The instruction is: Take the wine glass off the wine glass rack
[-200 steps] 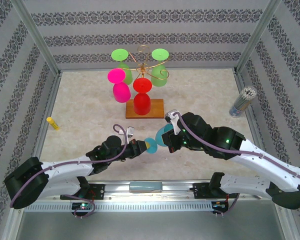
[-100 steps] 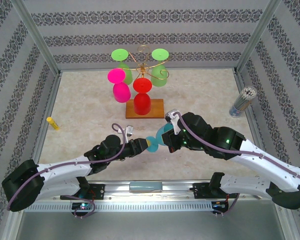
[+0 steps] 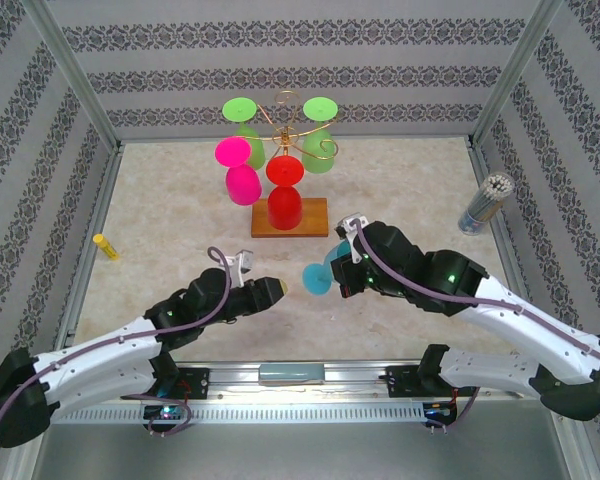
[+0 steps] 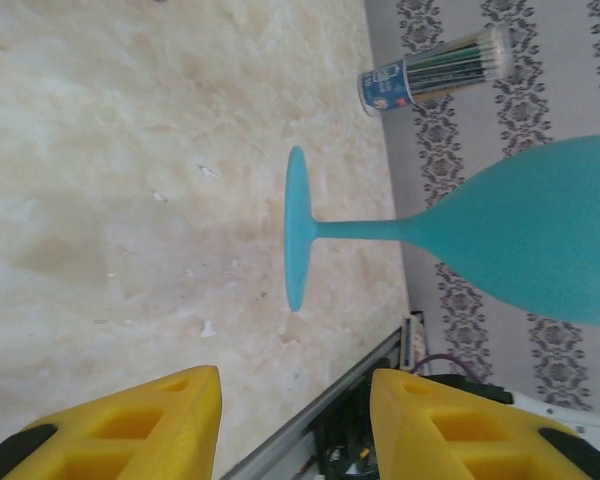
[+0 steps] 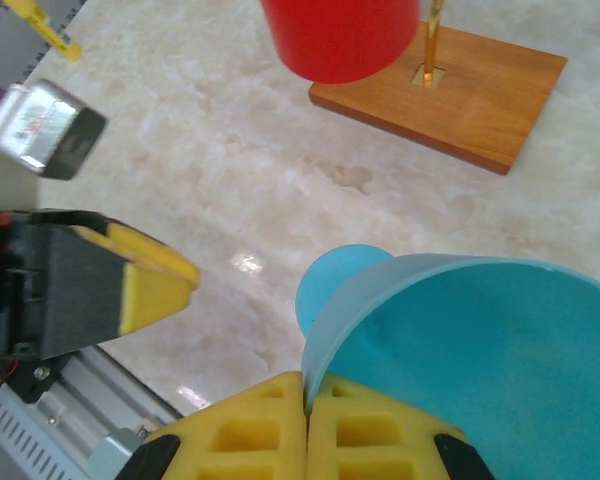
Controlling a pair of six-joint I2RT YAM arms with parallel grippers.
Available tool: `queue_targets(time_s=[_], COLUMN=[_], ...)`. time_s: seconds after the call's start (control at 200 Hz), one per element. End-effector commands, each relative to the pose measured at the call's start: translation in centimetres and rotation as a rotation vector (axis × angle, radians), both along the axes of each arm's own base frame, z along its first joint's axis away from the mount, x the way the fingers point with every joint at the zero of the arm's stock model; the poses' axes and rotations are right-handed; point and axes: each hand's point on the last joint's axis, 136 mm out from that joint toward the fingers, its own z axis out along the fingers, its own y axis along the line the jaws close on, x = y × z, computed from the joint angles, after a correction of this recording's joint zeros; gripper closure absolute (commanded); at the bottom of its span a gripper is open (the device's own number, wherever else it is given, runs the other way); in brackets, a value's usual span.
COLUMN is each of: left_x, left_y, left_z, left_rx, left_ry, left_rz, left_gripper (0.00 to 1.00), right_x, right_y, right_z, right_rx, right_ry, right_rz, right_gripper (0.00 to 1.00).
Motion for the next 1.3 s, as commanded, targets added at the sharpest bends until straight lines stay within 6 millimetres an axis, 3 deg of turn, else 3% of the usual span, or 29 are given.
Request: queue_targets(time_s=[0.0, 0.485, 1.009, 1.294], left_x=[0.0, -0.6, -0.7, -0.7], left_y=[2.3, 5.5, 5.5, 5.5], left_z=[-0.5, -1.3, -1.3, -1.7], left_rx=[0.189, 0.53, 0.551, 0.562], left_ry=[-0.018, 0.002, -0.013, -0.009], left_rz=[0.012, -0.041, -0.068, -0.071], left_gripper=[0.57, 0.58, 0.58, 0.58], right_x=[1.2, 4.4, 7.2, 6.9], right_y=[-0.8, -2.0, -2.2, -1.2], right_z=[-1.1, -4.5, -7.3, -8.3], right_rx=[-0.039, -0.195, -0.303, -0.301], right_ry=[0.009, 0.019, 0.063, 0.112], right_rz=[-0.06, -0.151, -0.168, -0.129], right_gripper=[1.0, 1.0, 1.0, 1.0])
